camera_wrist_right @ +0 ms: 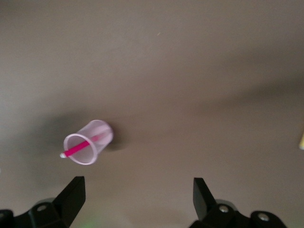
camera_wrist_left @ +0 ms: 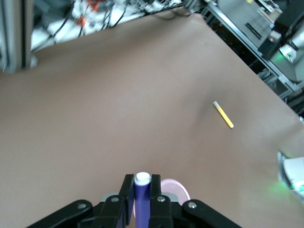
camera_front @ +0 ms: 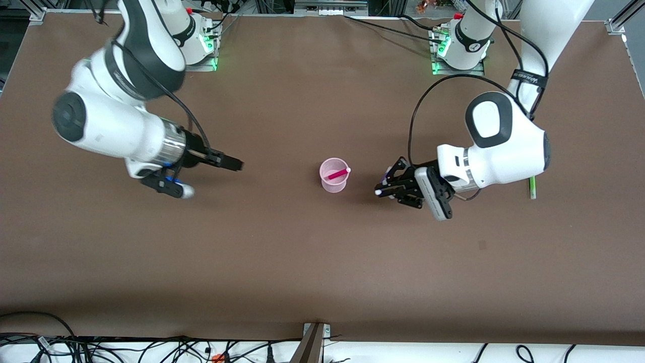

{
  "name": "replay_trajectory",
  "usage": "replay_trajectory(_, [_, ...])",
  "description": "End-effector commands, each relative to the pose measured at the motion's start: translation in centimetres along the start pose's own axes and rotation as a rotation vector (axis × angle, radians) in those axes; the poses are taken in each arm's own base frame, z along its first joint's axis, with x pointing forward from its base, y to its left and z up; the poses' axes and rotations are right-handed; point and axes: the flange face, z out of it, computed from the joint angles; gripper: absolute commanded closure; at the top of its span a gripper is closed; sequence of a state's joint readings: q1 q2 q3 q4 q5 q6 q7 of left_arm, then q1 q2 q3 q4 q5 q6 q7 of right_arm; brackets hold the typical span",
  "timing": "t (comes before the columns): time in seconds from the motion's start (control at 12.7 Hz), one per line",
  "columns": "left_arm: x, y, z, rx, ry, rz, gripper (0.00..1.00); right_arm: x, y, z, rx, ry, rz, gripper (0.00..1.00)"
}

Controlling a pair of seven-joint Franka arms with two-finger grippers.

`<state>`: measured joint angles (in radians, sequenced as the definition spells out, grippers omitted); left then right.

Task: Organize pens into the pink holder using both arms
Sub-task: 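Carry the purple marker toward the cup while the right gripper withdraws, then lower the purple marker into the cup while the right gripper returns to rest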

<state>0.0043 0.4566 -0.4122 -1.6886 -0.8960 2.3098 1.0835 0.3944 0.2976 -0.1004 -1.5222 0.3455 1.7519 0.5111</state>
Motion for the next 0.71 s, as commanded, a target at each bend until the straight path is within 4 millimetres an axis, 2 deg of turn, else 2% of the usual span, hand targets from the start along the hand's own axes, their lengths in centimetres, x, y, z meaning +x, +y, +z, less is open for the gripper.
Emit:
replay_trajectory(0.0, [2.3, 4.2, 5.9, 0.024, 0.139, 0.156, 1.0, -2.0, 2.5, -4.6, -0.051, 0.04, -0.104, 0.0])
replay_trajectory(0.08, [2.0, 5.9, 8.0, 0.04, 0.166, 0.183, 1.0, -2.5, 3.9, -6.7, -0.053, 0.052, -0.145, 0.0])
replay_trajectory(0.16, [1.9, 6.9, 9.0, 0.044, 0.163, 0.239, 1.0, -2.7, 5.6, -8.9, -0.056, 0.064, -0.166, 0.0])
replay_trajectory(0.39, [-0.7, 6.4, 11.5, 0.053, 0.126, 0.331, 1.0, -4.1, 9.4, -13.2, -0.101, 0.081, -0.246, 0.0])
replay_trajectory(0.47, [-1.8, 6.5, 12.1, 0.046, 0.106, 0.327, 1.0, -4.1, 10.8, -13.9, -0.132, 0.079, -0.269, 0.0])
replay_trajectory(0.63, [-2.4, 7.3, 13.1, 0.032, 0.091, 0.366, 1.0, -3.9, 13.7, -15.2, -0.156, 0.065, -0.287, 0.0])
